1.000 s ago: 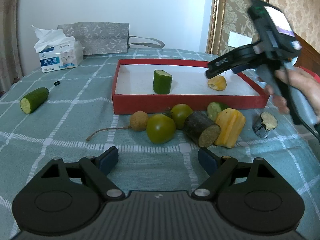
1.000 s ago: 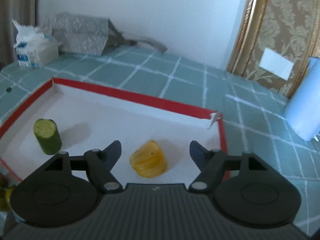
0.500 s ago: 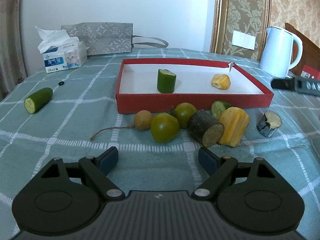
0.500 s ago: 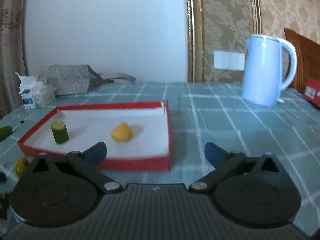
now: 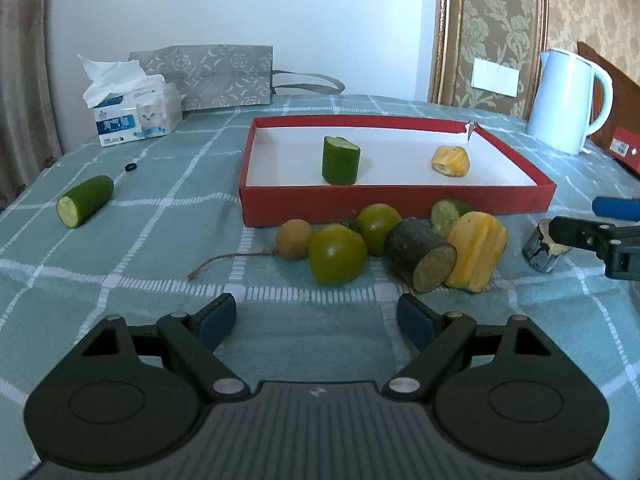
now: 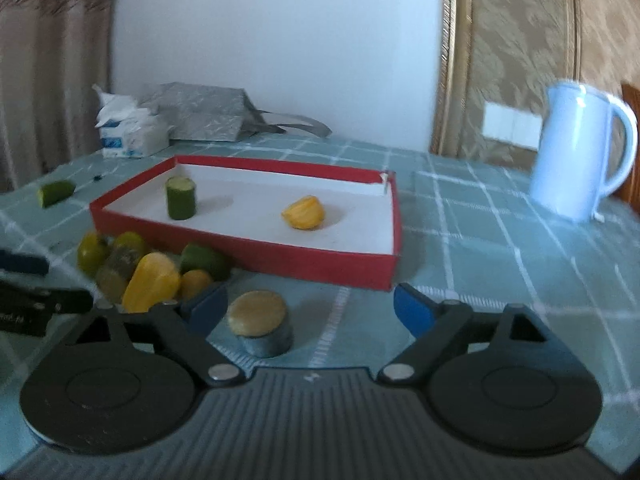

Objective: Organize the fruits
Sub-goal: 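Grasp the dark eggplant slice with the right tool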

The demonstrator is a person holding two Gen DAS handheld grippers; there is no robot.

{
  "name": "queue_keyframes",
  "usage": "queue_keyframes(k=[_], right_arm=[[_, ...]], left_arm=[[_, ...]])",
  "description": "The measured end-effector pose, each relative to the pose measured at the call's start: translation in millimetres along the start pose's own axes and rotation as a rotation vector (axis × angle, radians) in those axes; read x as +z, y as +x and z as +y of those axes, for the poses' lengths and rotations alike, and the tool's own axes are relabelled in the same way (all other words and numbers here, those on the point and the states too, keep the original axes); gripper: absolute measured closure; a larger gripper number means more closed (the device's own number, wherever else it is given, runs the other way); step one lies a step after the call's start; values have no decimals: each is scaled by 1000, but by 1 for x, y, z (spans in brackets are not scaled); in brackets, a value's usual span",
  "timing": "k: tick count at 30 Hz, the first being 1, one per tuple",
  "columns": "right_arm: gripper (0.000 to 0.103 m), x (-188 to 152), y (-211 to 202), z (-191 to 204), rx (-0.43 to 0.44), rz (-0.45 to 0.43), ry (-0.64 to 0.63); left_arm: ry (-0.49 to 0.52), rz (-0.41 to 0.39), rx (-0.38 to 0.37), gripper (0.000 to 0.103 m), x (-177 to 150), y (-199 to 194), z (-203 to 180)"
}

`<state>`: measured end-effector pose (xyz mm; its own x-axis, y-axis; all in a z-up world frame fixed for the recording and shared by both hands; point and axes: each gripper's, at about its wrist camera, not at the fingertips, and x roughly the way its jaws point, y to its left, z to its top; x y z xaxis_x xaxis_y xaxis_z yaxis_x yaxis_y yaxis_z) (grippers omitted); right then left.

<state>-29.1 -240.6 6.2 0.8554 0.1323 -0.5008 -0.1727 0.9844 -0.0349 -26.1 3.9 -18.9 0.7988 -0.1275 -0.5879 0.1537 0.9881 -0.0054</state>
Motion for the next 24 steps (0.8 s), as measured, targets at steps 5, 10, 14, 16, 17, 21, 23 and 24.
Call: queue_keyframes(k=[5, 10, 14, 16, 17, 21, 23, 24], right_arm=[[14, 0, 1, 4, -1, 8, -2], [25, -3, 18, 3, 29, 91, 3], [39, -4, 23, 5, 63, 112, 10], [43, -4, 24, 5, 64, 118, 14], [49, -4, 26, 5, 68, 124, 17], [72, -3, 29, 6, 69, 138, 21], [72, -4, 29, 6, 67, 137, 25], [72, -4, 28, 6, 67, 137, 31]], left_arm=[[-5, -2, -7, 14, -1, -1, 0], [9, 1, 0, 13, 0, 0, -3], [9, 1, -1, 13, 0, 0, -3], [7, 0, -3, 13, 0, 0, -2], [7, 0, -4, 13, 0, 0, -2], [7, 0, -3, 13, 0, 0, -2], [3, -1, 2, 13, 0, 0, -1], [0, -1, 5, 13, 0, 0, 0]])
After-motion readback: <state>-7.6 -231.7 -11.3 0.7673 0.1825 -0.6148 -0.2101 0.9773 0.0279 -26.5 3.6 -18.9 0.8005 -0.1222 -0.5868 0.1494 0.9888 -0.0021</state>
